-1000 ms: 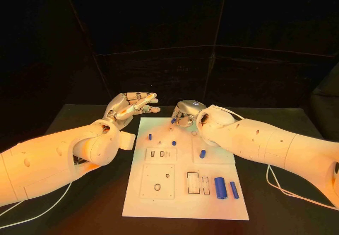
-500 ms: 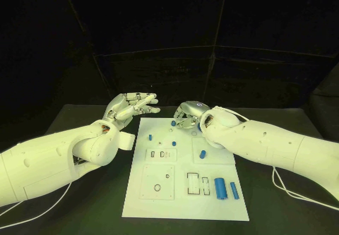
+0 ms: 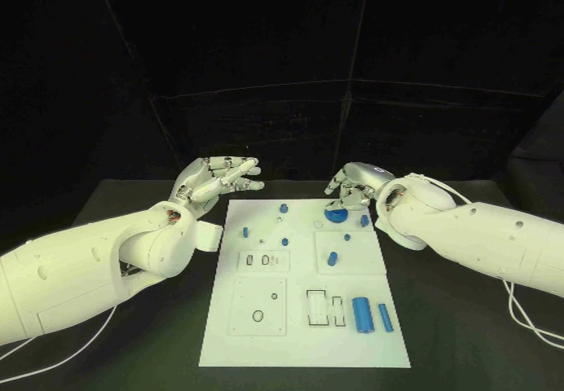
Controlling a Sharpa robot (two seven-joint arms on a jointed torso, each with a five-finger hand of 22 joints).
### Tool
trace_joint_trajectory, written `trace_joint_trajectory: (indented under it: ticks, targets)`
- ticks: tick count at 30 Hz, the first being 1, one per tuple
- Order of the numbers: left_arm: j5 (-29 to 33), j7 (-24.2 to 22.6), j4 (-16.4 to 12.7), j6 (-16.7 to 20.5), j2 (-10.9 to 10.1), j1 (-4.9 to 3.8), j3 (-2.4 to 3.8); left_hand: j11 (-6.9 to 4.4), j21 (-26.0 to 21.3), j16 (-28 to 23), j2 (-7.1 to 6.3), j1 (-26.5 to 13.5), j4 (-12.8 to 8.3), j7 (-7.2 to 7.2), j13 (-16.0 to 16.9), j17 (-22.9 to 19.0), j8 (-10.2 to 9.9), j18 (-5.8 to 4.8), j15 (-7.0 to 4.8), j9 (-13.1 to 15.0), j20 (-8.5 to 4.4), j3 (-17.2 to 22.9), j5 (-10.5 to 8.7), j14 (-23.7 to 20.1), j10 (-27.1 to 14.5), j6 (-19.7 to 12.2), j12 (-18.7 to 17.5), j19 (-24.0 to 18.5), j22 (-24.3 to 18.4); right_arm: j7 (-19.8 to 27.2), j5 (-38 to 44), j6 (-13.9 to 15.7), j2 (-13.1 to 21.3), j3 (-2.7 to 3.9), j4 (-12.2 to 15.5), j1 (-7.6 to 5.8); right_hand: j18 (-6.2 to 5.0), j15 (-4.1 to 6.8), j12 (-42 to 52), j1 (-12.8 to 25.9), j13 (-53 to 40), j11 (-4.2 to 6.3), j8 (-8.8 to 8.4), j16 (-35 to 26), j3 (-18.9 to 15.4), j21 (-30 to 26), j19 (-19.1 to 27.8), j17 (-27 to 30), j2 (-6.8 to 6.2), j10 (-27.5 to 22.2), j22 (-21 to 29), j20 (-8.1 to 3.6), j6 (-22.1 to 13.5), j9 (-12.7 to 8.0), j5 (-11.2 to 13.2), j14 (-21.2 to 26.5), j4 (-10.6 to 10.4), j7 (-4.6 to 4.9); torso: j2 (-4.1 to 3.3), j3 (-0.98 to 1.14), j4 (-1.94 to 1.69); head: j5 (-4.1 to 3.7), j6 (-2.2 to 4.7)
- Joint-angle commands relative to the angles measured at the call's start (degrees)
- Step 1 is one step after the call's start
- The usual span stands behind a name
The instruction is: Assemble the parts on the task board
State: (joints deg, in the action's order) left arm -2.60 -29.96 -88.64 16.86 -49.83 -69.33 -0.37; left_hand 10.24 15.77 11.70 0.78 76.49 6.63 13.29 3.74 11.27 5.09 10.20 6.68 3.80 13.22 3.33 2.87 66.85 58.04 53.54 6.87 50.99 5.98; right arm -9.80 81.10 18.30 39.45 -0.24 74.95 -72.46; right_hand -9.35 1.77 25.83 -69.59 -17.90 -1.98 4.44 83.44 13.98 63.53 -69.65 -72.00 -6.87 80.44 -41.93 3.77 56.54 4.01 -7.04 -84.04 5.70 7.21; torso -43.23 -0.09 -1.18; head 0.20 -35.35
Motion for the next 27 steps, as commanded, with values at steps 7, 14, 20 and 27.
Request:
trace_joint_trajectory:
  ticks: [7, 14, 20, 27]
  targets:
    - [-0.23, -0.07, 0.62, -1.21, 0.58, -0.05, 0.02, -0.15, -0.23, -0.37, 0.63, 0.27, -0.47, 0.15, -0.04, 0.08, -0.26, 0.37, 0.08, -0.02, 0.17, 0.1, 0.17, -0.31, -0.29, 0.04, -0.44, 0.37, -0.09, -6.12, -4.85, -5.8, 1.66, 0.15, -0.52, -0.13, 1.17, -0.61, 40.47, -4.32, -44.58, -1.08, 1.32, 2.46, -9.66, 2.5, -1.58, -5.46, -0.18, -1.78, -3.41, 0.86, -3.79, 0.0, -2.57, -3.71, -9.6, 1.17, -0.08, 0.11, 0.06, -0.79, 0.01]
    - [-0.23, -0.03, 1.1, -1.32, 0.95, 0.0, 0.0, -0.15, -0.23, -0.37, 0.63, 0.27, -0.47, 0.15, -0.04, 0.08, -0.26, 0.37, 0.08, -0.02, 0.17, 0.1, 0.17, -0.31, -0.29, 0.04, -0.44, 0.37, -0.09, -5.96, -4.82, -7.34, 0.33, 0.15, -2.37, -0.12, 1.27, -0.96, 45.44, -6.42, -50.41, -1.66, 1.8, 2.83, -11.19, 2.92, -1.51, -6.38, -0.37, -0.88, -3.76, 1.35, -5.25, -0.05, -2.43, -3.82, -12.01, 1.64, -0.12, 0.08, -0.05, -0.94, -0.06]
    - [-0.23, 0.0, 1.27, -1.36, 1.04, 0.02, -0.01, -0.15, -0.23, -0.37, 0.63, 0.27, -0.47, 0.15, -0.04, 0.08, -0.26, 0.37, 0.08, -0.02, 0.17, 0.1, 0.17, -0.31, -0.29, 0.04, -0.44, 0.37, -0.09, -5.53, -4.0, -7.7, -0.9, 0.14, -3.44, -0.1, 1.3, -1.2, 50.4, -7.63, -56.0, -1.89, 2.48, 3.21, -11.79, 3.34, -1.54, -7.36, -0.16, 1.2, -4.17, 1.57, -5.62, 0.01, -2.46, -3.98, -13.16, 1.82, -0.14, 0.01, -0.09, -0.95, -0.13]
    - [-0.23, 0.03, 1.36, -1.39, 1.03, 0.03, -0.01, -0.15, -0.23, -0.37, 0.63, 0.27, -0.47, 0.15, -0.04, 0.08, -0.26, 0.37, 0.08, -0.02, 0.17, 0.1, 0.17, -0.31, -0.29, 0.04, -0.44, 0.37, -0.09, -5.23, -2.83, -8.05, -1.83, 0.13, -4.17, -0.07, 1.41, -1.3, 53.65, -8.19, -59.67, -2.0, 3.04, 3.51, -12.08, 3.83, -1.73, -8.18, 0.12, 2.76, -4.8, 1.7, -5.58, 0.05, -2.49, -4.12, -13.64, 1.88, -0.15, 0.02, -0.11, -0.88, -0.31]
